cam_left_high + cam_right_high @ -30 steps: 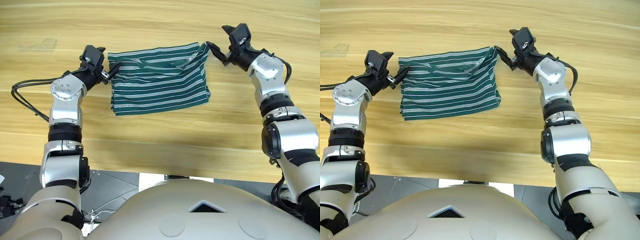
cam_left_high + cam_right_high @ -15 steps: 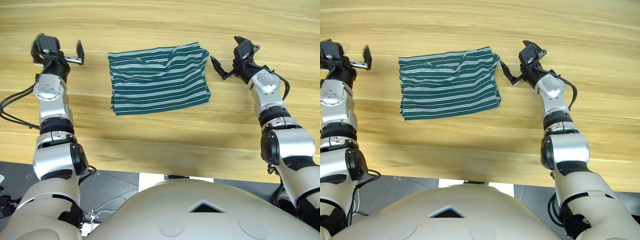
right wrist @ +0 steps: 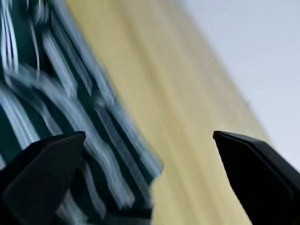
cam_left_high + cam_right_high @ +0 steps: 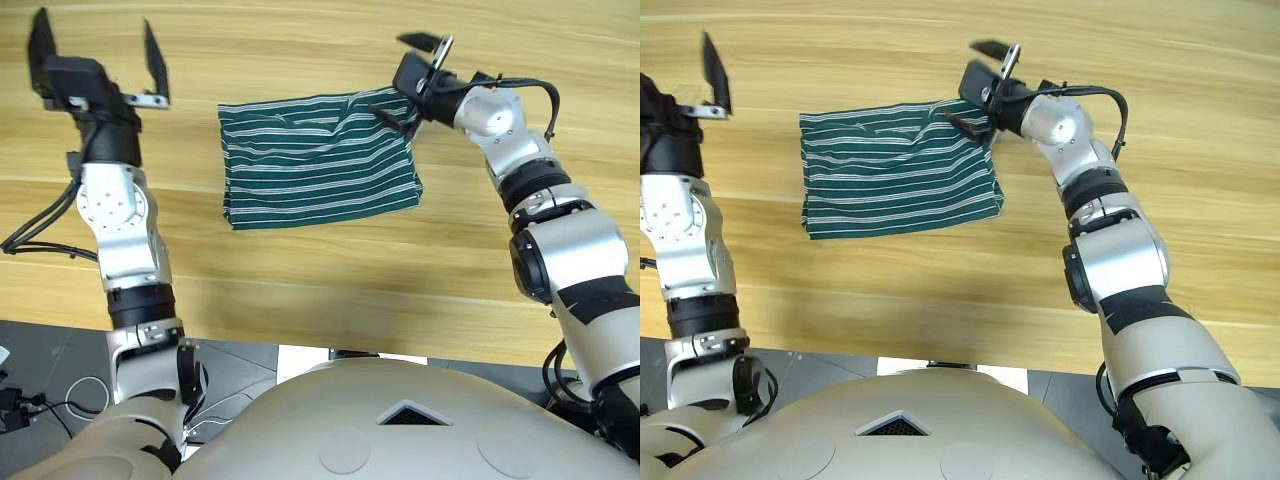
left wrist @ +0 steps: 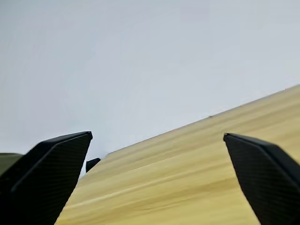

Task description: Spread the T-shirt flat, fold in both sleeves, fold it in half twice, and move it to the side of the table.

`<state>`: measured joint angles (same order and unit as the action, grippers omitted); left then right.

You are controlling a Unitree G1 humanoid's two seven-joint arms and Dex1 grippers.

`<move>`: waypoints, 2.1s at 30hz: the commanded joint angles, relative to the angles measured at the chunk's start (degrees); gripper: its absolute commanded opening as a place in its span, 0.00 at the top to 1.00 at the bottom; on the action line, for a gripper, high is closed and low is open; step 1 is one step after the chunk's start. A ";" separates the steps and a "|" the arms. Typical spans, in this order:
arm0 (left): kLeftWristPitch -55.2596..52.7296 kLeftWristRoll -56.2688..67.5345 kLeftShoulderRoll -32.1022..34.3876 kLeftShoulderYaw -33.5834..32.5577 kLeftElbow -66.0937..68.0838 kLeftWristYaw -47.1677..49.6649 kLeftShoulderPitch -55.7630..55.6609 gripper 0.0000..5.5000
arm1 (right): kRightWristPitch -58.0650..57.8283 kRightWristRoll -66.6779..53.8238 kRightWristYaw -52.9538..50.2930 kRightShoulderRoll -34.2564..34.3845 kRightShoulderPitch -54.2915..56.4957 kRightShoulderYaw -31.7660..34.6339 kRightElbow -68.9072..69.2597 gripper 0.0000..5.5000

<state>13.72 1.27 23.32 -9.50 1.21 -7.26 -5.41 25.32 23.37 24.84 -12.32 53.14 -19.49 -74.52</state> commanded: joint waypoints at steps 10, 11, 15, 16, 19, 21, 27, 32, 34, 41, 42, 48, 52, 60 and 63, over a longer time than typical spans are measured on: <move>-6.91 -1.74 -0.93 3.49 -13.45 -4.42 4.42 0.05 | -8.57 11.48 -8.98 -5.16 -1.17 -8.33 -4.45 0.08; -7.12 -2.02 -1.12 3.73 -13.76 -4.44 4.61 0.05 | -7.87 11.20 -8.88 -7.67 -2.17 -8.06 -4.39 0.08; -8.02 -2.28 -2.20 4.59 -15.75 -4.26 5.80 0.05 | -0.15 4.04 4.81 -14.86 -7.33 -3.07 -1.99 0.08; -8.27 -2.41 -2.43 4.77 -16.14 -4.23 5.95 0.05 | 2.36 1.85 10.18 -15.75 -8.95 -2.09 -0.51 0.08; -9.31 -3.12 -3.07 6.38 -16.55 -4.52 5.23 0.05 | 1.72 -16.57 40.76 -22.84 -24.55 -2.95 25.02 0.08; -9.73 -3.72 -3.29 7.52 -16.94 -4.71 4.91 0.05 | -6.83 -30.86 50.24 -30.32 -36.38 -5.34 51.10 0.08; -11.42 -4.19 -2.86 10.19 -20.29 -6.46 1.61 0.05 | -17.78 -49.03 48.57 -45.12 -54.74 -5.25 98.84 0.08; -11.77 -3.64 -3.42 10.87 -21.71 -6.16 1.59 0.05 | -21.19 -53.80 48.12 -45.21 -60.05 -5.62 110.22 0.08; -11.65 -3.94 -4.26 11.74 -21.30 -5.50 2.05 0.05 | -21.93 -51.69 47.44 -41.56 -60.75 -8.11 108.80 0.08; -12.10 -5.97 -3.93 12.99 -20.81 -5.68 4.21 0.05 | -25.36 -50.15 42.37 -31.97 -56.32 -6.24 103.43 0.08; -11.57 -6.48 -2.90 12.85 -20.77 -6.34 6.23 0.05 | -25.91 -52.98 39.66 -29.53 -53.41 -2.32 102.27 0.08; -10.65 -4.54 -3.12 8.21 -22.50 -5.27 8.69 0.05 | -19.41 -42.21 26.07 -16.06 -34.44 3.88 79.69 0.08; -10.54 -3.86 -4.55 6.96 -21.51 -4.36 6.96 0.05 | -7.17 -22.49 16.33 -7.79 -20.59 -3.22 50.41 0.08; -10.10 -4.83 -5.11 9.43 -20.43 -4.89 6.02 0.05 | -2.93 5.08 -6.00 3.47 -2.44 -19.90 6.58 0.08; -9.90 -4.96 -4.88 10.22 -20.61 -5.50 6.63 0.05 | -4.77 13.30 -10.49 3.53 -0.77 -26.12 0.44 0.08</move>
<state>3.82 -2.69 18.48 0.04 -19.86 -12.07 1.44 23.11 28.70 15.86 -8.08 52.75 -39.92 -67.66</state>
